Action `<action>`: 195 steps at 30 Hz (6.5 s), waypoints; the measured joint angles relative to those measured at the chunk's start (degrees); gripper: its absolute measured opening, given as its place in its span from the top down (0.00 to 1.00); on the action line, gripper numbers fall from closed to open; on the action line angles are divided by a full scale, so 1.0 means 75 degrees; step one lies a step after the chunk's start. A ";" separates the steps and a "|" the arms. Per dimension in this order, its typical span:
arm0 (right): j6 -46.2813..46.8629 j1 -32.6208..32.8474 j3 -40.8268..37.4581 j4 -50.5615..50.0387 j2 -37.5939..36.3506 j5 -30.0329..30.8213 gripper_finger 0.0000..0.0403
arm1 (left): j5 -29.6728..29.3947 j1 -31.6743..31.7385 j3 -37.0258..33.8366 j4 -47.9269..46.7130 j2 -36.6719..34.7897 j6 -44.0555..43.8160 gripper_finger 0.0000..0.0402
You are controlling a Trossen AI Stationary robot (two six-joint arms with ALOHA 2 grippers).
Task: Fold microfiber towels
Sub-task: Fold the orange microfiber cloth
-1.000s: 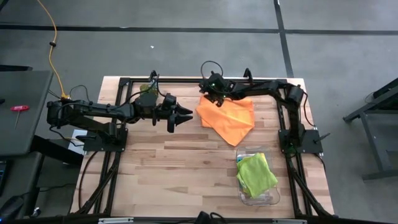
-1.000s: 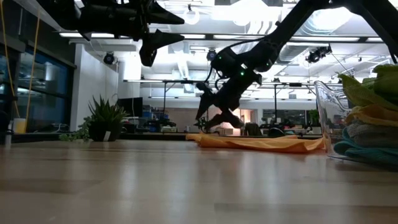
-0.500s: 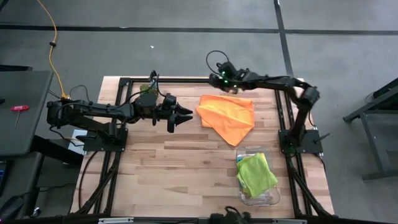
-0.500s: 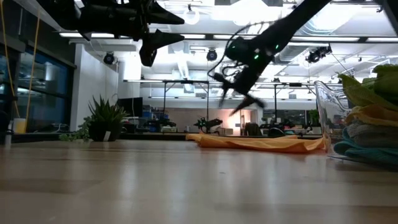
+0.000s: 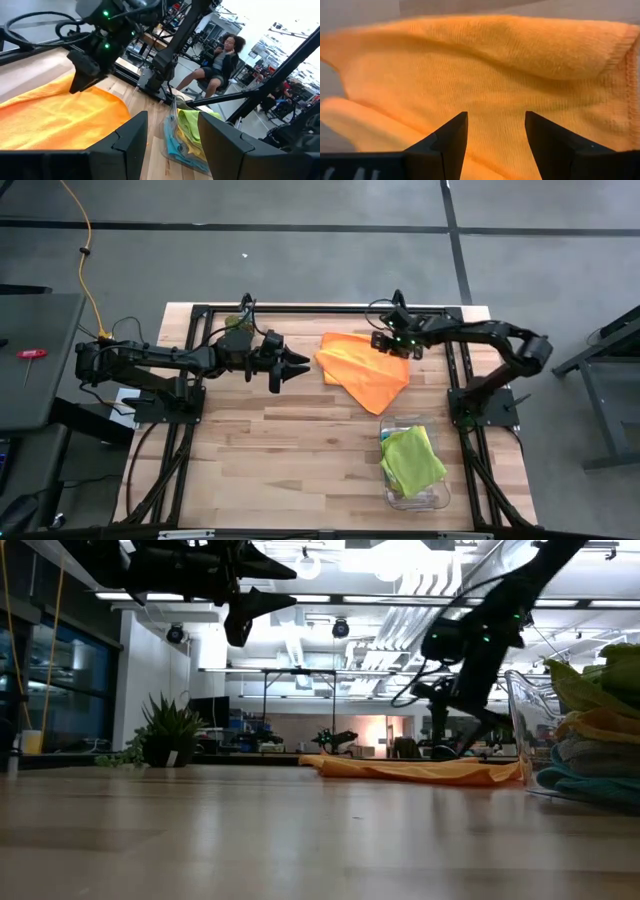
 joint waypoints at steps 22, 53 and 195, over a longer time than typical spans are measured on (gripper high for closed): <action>0.0942 -0.0299 -0.0799 0.0836 -0.0174 0.1443 0.53 | -0.0017 0.0000 0.0000 0.0003 0.0000 -0.0195 0.59; -0.3103 -0.0274 -0.0404 0.1816 -0.3345 0.0434 0.53 | -0.0020 -0.0003 0.0000 0.0003 0.0000 0.0002 0.59; -0.3178 0.0466 0.4088 -0.5817 0.1280 0.2167 1.00 | -0.0478 0.0000 0.0187 -0.0638 0.0000 0.1002 0.59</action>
